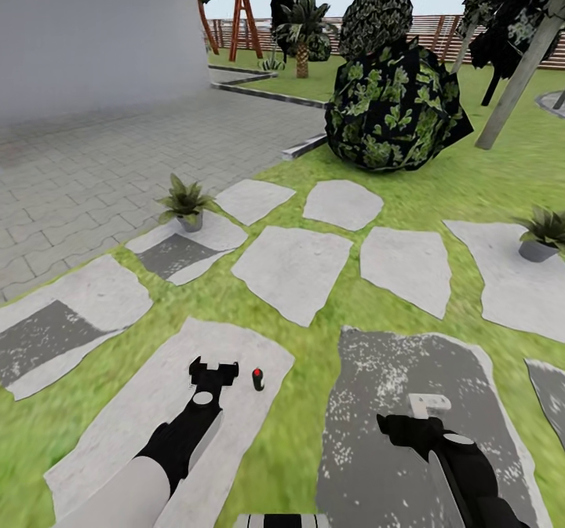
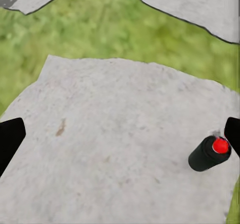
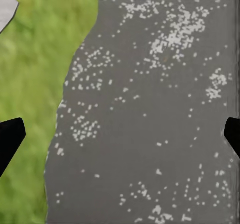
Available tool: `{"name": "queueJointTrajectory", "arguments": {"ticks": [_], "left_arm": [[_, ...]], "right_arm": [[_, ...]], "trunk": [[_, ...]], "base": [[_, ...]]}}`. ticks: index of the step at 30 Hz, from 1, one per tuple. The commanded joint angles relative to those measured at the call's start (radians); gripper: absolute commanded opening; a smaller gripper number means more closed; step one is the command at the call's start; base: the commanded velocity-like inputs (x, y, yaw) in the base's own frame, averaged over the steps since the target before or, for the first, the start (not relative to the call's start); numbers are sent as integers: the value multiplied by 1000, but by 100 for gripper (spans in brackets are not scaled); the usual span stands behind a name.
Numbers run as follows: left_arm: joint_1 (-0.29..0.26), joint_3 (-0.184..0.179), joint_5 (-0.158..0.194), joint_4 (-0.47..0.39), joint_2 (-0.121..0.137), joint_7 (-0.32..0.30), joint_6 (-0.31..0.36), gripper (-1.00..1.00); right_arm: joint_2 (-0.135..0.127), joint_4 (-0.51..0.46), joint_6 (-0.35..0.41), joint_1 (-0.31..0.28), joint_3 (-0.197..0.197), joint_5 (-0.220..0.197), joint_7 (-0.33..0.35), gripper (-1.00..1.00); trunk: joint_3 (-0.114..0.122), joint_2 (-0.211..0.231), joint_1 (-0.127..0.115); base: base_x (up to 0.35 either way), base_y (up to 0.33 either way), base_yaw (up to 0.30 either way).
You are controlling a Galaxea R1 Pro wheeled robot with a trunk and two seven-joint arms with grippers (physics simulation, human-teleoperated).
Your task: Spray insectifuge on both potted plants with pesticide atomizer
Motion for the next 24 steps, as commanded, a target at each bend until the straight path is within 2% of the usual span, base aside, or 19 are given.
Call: {"name": "queueJointTrajectory", "arguments": {"ticks": [1, 3, 9, 13, 24], "left_arm": [[-1, -7, 10, -1, 1, 8, 1, 100], [-1, -9, 9, -1, 1, 8, 1, 100], [-1, -50, 11, -1, 1, 8, 1, 100], [-1, -54, 11, -1, 1, 8, 0, 100], [0, -60, 11, -1, 1, 8, -1, 100]], "right_arm": [[0, -1, 5, 0, 0, 0, 1, 100], [0, -1, 5, 0, 0, 0, 1, 100], [0, -1, 5, 0, 0, 0, 1, 100], [0, -1, 5, 0, 0, 0, 1, 100], [-1, -1, 5, 0, 0, 0, 1, 100]], "trunk": [[-1, 0, 0], [-1, 0, 0], [-1, 0, 0], [-1, 0, 0], [-1, 0, 0]], "base": [[181, -150, 0], [135, -106, 0], [175, -164, 0], [195, -186, 0], [82, -74, 0]]}}
